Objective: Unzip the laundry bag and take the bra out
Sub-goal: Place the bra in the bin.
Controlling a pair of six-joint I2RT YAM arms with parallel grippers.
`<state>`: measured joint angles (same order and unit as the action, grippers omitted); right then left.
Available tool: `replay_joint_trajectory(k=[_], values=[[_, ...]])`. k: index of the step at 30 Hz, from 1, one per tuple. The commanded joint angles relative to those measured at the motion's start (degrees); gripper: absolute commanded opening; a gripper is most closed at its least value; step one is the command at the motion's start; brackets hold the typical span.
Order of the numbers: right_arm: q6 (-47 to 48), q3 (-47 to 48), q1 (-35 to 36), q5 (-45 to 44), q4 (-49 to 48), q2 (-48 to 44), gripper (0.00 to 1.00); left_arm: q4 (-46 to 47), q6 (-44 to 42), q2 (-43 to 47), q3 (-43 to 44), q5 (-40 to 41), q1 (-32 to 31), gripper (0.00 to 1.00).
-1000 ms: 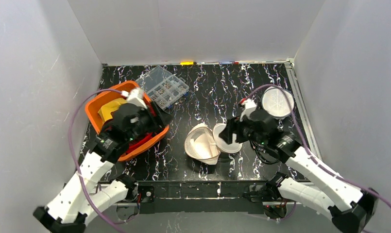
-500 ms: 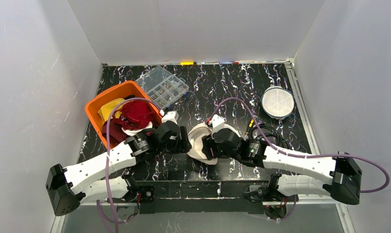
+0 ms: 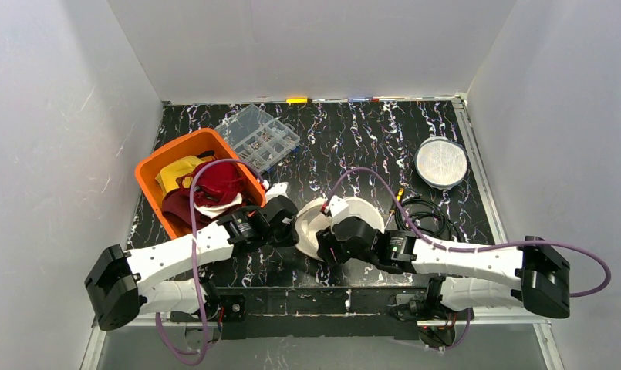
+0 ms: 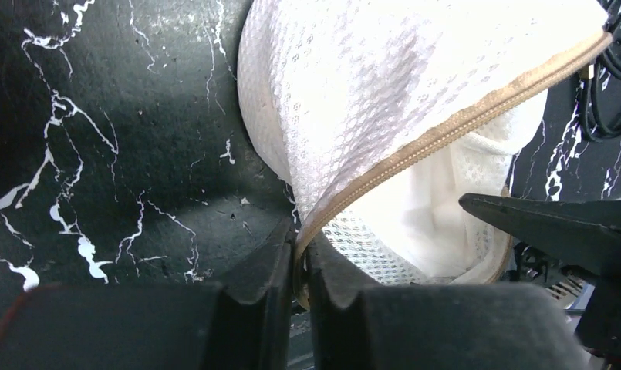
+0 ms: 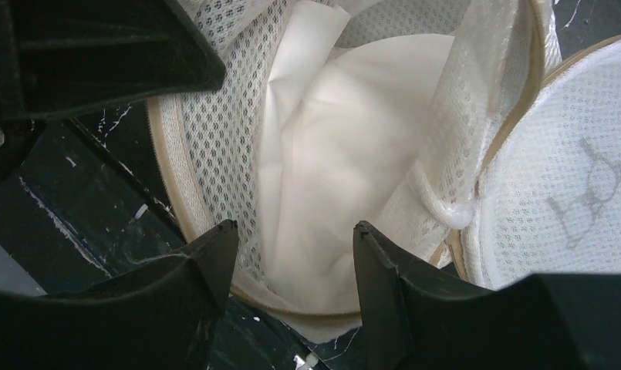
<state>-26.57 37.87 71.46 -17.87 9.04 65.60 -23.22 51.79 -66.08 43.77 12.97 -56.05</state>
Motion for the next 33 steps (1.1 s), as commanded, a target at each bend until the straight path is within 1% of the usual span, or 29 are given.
replay_joint_trajectory(k=[1,5,8,10,14,18,21,25,27,31,33], values=[[-0.95,-0.24,0.91,-1.01,0.2,-3.24,0.65,1.07,-1.37,-0.01,-0.4,0.83,-0.28,0.0],[-2.95,-1.12,0.92,-7.25,0.1,-7.1,0.68,0.17,-1.9,0.85,-0.87,0.25,-0.36,0.0],[-3.24,-0.48,0.9,-10.84,-1.94,-8.66,0.68,-3.53,-2.85,1.3,0.26,0.71,-0.91,0.0],[-2.39,0.73,0.92,-11.39,-3.88,-7.84,0.68,-6.53,-3.64,1.35,1.7,0.85,-1.29,0.0],[-0.02,4.9,0.94,-11.0,-5.89,-1.4,0.67,-11.21,-5.39,1.7,5.12,1.29,-1.7,0.0],[0.99,8.26,0.82,-10.49,-7.16,7.23,0.67,-15.13,-6.64,1.11,7.54,2.25,-1.7,0.0],[1.0,8.41,0.87,-8.53,-11.29,10.24,0.65,-15.97,-6.88,0.6,7.25,2.45,-1.69,0.0],[1.08,9.71,0.13,-8.1,-12.2,14.32,0.65,-15.9,-6.21,-0.82,5.92,1.83,-1.71,0.0],[0.68,9.72,-0.29,-7.47,-12.67,15.86,0.68,-15.82,-6.13,-1.76,5.06,1.5,-1.75,0.0],[-0.48,7.99,-0.45,-6.09,-16.02,16.0,0.8,-15.14,-5.51,-1.79,2.91,0.79,-1.72,0.0],[-0.48,7.1,-0.41,-5.96,-17.57,15.69,0.83,-14.66,-5.26,-1.29,2.07,0.59,-1.7,0.0]])
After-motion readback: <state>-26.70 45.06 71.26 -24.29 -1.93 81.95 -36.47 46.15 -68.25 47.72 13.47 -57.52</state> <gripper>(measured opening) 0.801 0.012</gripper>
